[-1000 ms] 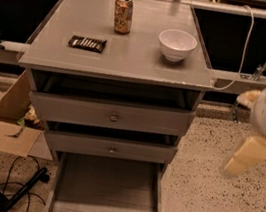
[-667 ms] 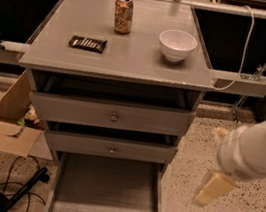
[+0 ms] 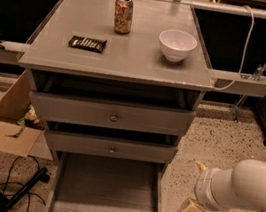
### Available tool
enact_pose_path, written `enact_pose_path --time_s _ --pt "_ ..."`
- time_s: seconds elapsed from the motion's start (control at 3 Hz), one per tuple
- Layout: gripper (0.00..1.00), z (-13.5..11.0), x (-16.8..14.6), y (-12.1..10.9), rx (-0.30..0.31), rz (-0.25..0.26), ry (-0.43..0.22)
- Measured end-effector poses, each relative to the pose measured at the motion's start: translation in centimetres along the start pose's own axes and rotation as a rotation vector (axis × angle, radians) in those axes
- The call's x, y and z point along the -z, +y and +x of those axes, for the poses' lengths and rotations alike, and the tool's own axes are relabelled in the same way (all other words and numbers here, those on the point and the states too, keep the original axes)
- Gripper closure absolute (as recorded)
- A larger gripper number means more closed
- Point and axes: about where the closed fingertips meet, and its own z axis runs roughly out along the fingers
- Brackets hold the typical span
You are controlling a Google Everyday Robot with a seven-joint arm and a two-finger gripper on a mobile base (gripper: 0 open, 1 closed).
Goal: Close bottom drawer
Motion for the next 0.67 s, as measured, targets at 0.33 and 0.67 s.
enact_pose_path --time_s 0.33,0.67 --pt "0.0 0.0 0.1 0.1 0.001 -0.002 0.002" --pt "0.0 1.4 -3.3 -0.3 -0.021 -0.021 -0.01"
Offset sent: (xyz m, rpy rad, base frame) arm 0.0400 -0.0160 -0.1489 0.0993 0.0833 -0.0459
